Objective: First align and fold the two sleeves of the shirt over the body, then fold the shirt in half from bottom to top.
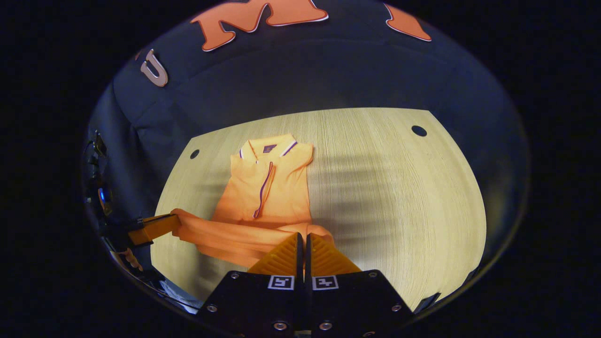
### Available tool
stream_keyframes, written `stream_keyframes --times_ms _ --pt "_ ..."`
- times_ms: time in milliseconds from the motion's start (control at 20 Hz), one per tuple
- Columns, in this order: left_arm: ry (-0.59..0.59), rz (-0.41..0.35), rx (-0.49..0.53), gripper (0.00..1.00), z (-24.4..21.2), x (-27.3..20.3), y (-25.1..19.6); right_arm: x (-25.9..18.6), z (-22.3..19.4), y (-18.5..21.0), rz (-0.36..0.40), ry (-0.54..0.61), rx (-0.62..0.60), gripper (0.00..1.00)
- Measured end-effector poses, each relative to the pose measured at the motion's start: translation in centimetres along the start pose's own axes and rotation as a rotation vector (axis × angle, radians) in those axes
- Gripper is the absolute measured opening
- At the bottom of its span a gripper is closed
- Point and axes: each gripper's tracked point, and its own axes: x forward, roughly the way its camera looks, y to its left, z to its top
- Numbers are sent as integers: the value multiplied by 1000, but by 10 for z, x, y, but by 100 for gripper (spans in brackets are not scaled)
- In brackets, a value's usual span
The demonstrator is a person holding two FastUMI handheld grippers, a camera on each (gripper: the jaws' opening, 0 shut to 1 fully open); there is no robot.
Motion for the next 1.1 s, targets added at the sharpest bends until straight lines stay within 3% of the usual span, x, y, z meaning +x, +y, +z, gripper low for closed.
stream_keyframes --times_ms 250,550,1000,1100 --pt "-39 17 -20 0 51 39 6 36 51 2 -22 -49 -54 0" --pt "-87 45 -17 0 103 87 23 83 104 -11 -40 -85 -35 0" --pt "-16 65 25 1 108 182 46 178 124 -27 -65 -32 25 0" --pt "5 75 48 1 102 197 52 192 122 -35 -101 -19 33 1"
